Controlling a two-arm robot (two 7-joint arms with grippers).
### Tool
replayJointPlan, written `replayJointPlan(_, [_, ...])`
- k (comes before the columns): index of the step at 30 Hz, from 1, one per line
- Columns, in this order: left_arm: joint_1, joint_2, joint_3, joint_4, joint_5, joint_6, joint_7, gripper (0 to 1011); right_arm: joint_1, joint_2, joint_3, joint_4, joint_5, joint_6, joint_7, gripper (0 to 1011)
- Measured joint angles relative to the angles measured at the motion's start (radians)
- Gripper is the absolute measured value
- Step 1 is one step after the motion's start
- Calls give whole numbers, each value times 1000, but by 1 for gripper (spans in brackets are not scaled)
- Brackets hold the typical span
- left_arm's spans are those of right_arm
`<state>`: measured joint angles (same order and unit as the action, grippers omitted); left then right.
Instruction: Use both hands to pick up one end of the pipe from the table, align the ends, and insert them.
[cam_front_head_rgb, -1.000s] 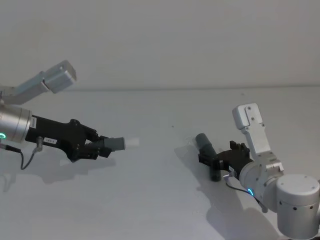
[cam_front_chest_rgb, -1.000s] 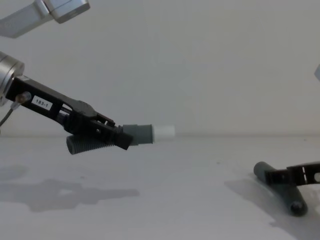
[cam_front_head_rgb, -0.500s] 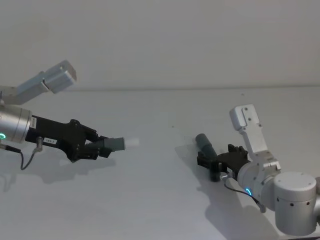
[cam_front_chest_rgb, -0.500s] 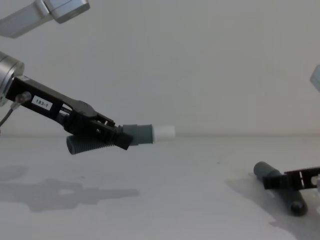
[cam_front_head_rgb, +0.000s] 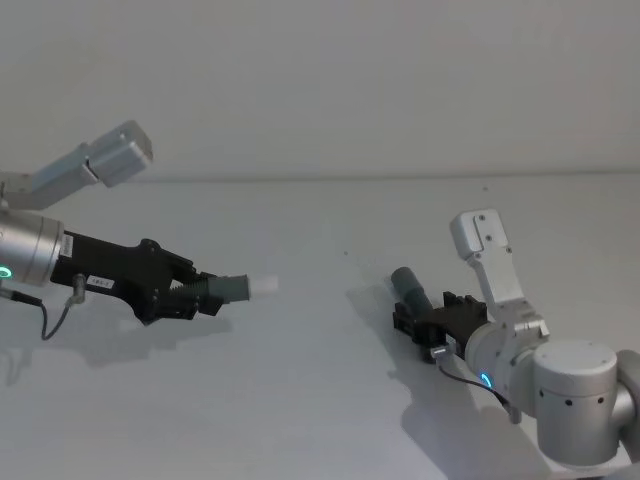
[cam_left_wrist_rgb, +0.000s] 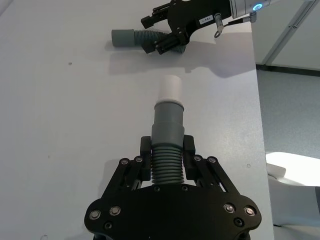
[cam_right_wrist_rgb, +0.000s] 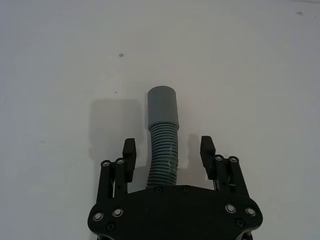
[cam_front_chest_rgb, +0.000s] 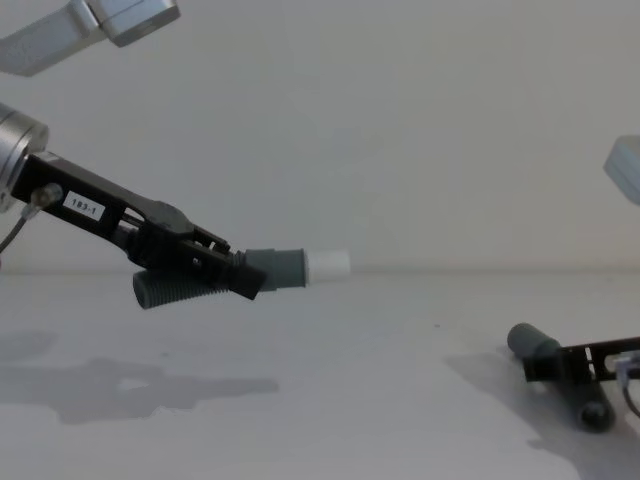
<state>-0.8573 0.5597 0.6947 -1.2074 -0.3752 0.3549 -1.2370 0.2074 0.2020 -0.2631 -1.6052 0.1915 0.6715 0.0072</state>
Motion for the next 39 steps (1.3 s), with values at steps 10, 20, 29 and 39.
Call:
replayJointPlan(10, [0,0,0,0,0,0,0,330,4,-29,14,9,-1,13,-13,522])
replayJointPlan(20, [0,0,0,0,0,0,0,330,-4,-57,34,-1,13,36,-19,230])
replayJointPlan(29, [0,0,0,0,0,0,0,330,-21,-67,47,-19,24,53,-11,205])
replayJointPlan(39, [0,0,0,0,0,0,0,330,-31,-50,45,-25,22,12,29,204])
